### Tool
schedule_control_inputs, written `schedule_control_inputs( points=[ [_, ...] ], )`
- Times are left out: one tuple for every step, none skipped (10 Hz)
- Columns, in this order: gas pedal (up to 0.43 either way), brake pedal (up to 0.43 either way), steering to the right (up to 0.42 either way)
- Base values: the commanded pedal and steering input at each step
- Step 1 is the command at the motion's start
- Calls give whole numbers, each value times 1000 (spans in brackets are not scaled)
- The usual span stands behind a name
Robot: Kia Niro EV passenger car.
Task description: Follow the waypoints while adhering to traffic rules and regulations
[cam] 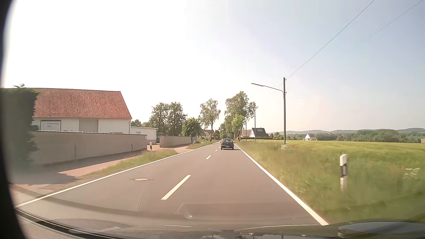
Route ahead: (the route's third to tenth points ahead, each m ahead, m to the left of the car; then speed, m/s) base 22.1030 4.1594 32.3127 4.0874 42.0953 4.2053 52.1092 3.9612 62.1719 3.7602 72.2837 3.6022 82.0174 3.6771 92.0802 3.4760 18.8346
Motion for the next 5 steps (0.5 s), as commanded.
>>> schedule_control_inputs(
  points=[
    [197,0,0],
    [197,0,0],
    [197,0,0],
    [189,0,0],
    [177,0,0]
  ],
)
